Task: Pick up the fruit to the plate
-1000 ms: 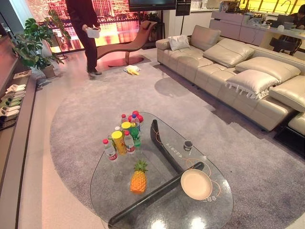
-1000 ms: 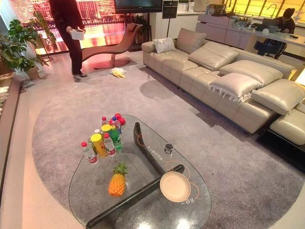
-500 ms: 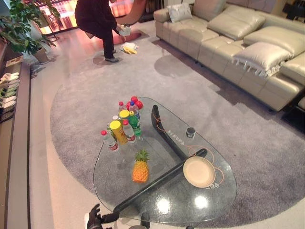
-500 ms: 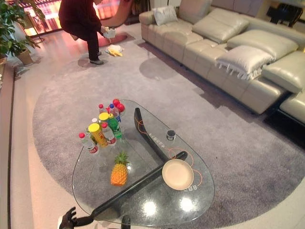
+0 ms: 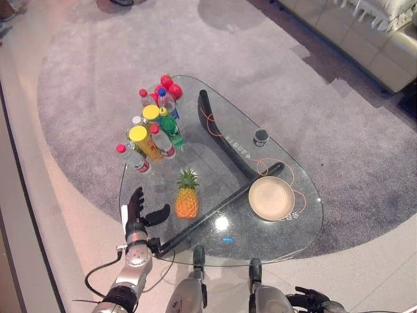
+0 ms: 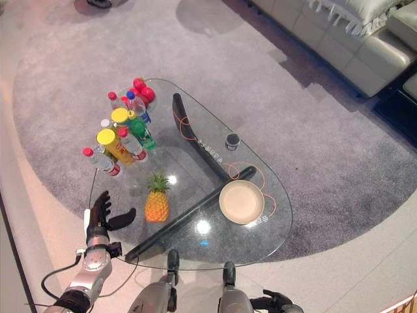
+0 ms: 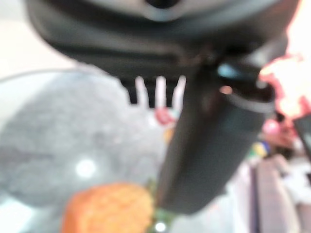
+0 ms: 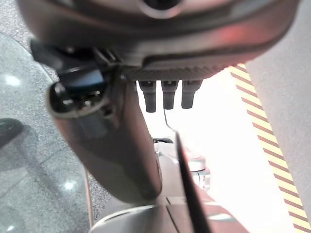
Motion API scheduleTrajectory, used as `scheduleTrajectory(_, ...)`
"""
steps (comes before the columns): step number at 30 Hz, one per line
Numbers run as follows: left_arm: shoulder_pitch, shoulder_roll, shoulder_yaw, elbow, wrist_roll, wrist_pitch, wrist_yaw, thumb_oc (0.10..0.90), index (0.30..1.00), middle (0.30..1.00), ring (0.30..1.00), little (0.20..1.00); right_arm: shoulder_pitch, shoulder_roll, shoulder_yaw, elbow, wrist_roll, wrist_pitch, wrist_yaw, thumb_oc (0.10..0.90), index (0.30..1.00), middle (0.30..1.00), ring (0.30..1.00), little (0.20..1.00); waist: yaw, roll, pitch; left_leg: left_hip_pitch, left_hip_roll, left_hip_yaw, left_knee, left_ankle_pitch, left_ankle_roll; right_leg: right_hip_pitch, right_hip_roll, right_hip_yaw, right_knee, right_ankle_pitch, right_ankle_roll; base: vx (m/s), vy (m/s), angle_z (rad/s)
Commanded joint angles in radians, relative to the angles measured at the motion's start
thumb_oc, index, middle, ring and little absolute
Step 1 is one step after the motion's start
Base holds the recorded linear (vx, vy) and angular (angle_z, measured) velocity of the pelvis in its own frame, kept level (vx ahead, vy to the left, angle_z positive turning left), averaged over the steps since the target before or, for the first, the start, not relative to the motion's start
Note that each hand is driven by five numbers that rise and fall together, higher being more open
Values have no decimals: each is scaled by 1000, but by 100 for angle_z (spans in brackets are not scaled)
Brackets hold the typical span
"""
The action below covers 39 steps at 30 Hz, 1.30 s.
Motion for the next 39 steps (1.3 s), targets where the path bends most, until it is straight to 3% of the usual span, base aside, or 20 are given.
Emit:
scheduleTrajectory(1, -89, 69, 18, -97, -12, 0, 22, 800, 900, 900, 900, 900, -7, 1, 36, -32, 43, -6, -30, 800, 900, 900, 900, 900, 3, -33, 28, -27, -55, -20, 117, -47, 57, -128, -23, -11, 98, 80, -29, -11, -33, 2)
scheduleTrajectory(5, -121, 85, 16, -193, -120, 41, -26, 800, 900, 900, 900, 900, -25, -8, 57, -79, 68, -24, -51, 800, 900, 900, 900, 900, 2, -41, 72, -69, -58, -8, 168, -55, 59, -156, -31, -17, 119, 85, -31, -37, -31, 5)
scheduleTrajectory(16, -215, 97, 2, -190, -112, 93, -22, 800, 900, 900, 900, 900, -60, -7, 90, -162, 115, -26, -98, 800, 900, 900, 900, 900, -11, -58, 159, -136, -51, 29, 219, -55, 60, -224, -36, -14, 156, 97, -31, -34, -8, 0)
scheduleTrajectory(25, -246, 97, -24, -169, -158, 121, -49, 800, 900, 900, 900, 900, -69, -19, 91, -169, 134, -23, -109, 800, 900, 900, 900, 900, -19, -61, 166, -200, -49, 37, 262, -58, 58, -284, -41, -15, 182, 103, -33, -3, 2, -4)
scheduleTrajectory(39, -277, 80, -51, -179, -234, 113, -121, 800, 900, 900, 900, 900, -88, -31, 105, -214, 150, -2, -135, 800, 900, 900, 900, 900, -35, -58, 166, -300, -54, 52, 310, -60, 61, -398, -44, -8, 237, 105, -33, -1, 5, -1)
